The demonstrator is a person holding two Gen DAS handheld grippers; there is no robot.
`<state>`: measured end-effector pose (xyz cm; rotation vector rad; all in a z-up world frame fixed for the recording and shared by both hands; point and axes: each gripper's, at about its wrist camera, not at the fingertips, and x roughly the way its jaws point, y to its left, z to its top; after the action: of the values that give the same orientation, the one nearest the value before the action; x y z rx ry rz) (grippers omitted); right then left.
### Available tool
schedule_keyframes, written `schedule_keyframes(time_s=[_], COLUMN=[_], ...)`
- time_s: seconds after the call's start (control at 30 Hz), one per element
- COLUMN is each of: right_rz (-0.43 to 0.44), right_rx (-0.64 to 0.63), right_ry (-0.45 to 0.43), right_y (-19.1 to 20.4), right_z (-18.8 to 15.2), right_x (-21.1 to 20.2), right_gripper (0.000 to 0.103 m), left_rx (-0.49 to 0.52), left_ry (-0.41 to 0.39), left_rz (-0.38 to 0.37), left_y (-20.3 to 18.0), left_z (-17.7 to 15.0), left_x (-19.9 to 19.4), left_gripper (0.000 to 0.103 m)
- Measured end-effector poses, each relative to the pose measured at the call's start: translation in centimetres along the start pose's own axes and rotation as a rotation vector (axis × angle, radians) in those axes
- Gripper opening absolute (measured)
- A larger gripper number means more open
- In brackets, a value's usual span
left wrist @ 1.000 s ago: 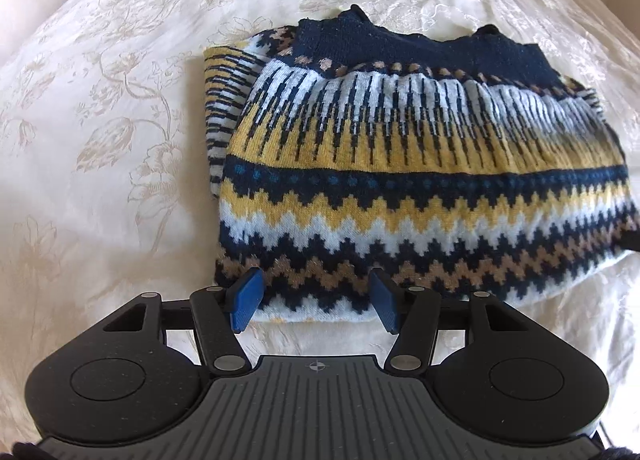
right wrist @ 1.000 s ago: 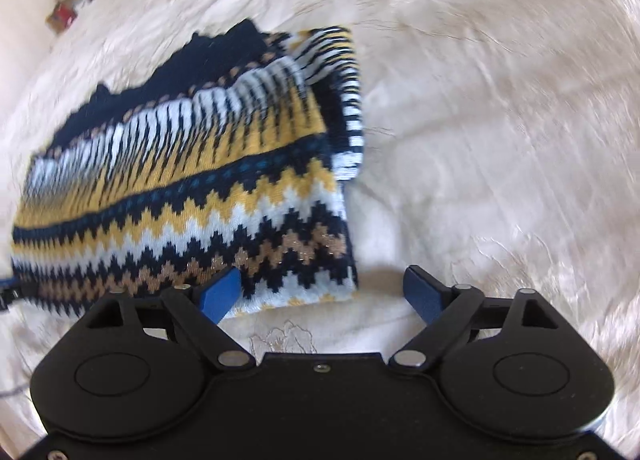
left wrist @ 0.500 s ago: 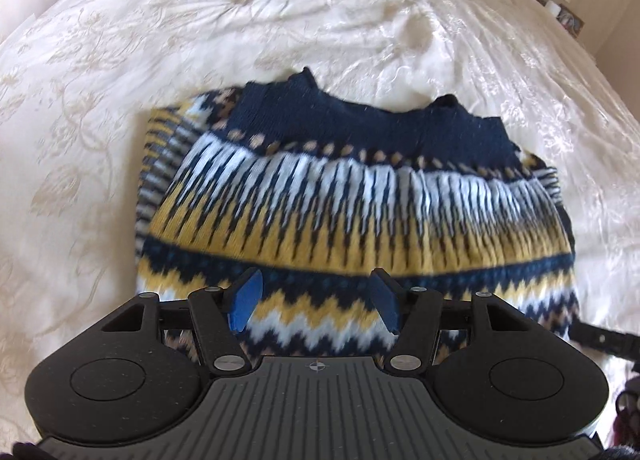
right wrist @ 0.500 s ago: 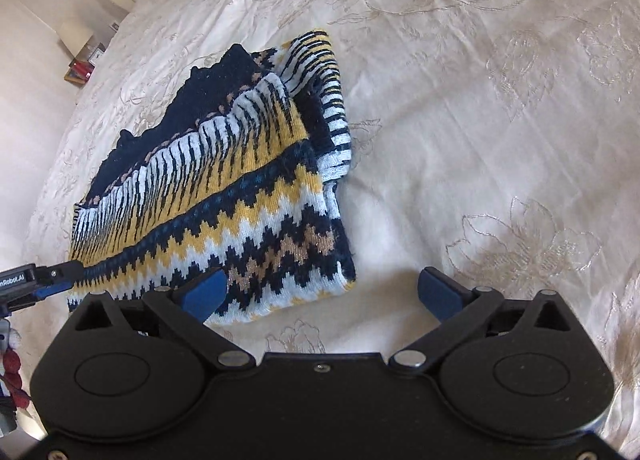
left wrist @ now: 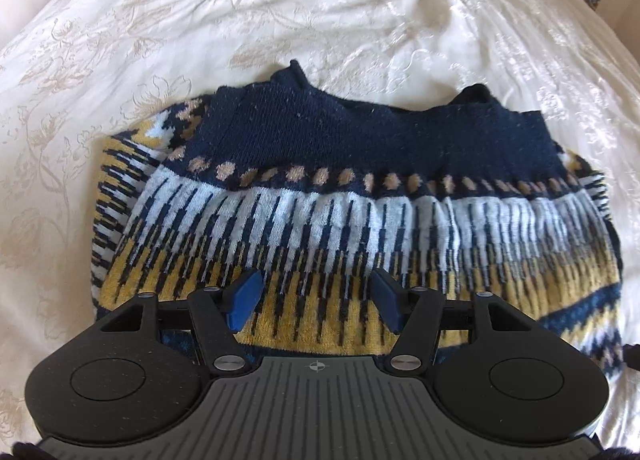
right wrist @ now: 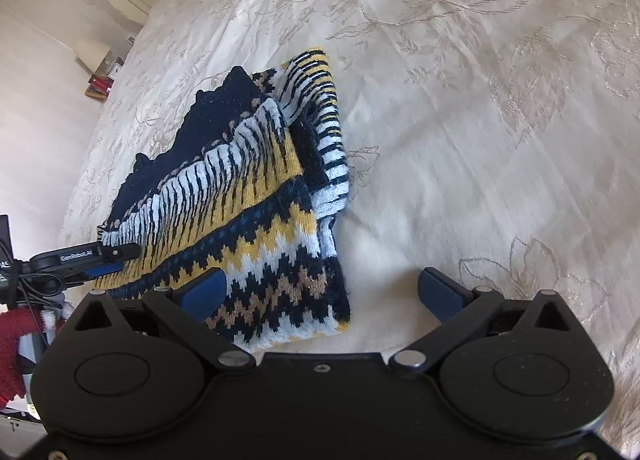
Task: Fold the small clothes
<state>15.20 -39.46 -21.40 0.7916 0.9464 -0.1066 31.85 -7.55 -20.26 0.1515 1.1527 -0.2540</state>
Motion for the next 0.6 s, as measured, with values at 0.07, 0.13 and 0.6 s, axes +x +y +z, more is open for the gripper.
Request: schedule_keyframes(time_s=[0.07, 0.13, 0.6], right_rz=[0.024, 0.045, 0.205], right_rx=[0.000, -0.003, -0.057], right_ry=[0.008, 0.014, 0.080], right_y=[-0.2, -0.3, 0.7], right_z=[0.5, 1.1, 6.6], right_x=[0.3, 0.7, 6.3], right_gripper=[0.102, 0.102, 0.103], left_rx=[-0.001, -0.006, -0.027], left_ry=[0.009, 0.023, 0.037], left_rz=[0.004, 0.004, 0.005], left_y=[0.0, 0.0, -0.9], left_z=[0.0, 0.2, 0.5], left_x=[0.7, 1.3, 2.7], left_gripper=[0.067, 0.070, 0.092])
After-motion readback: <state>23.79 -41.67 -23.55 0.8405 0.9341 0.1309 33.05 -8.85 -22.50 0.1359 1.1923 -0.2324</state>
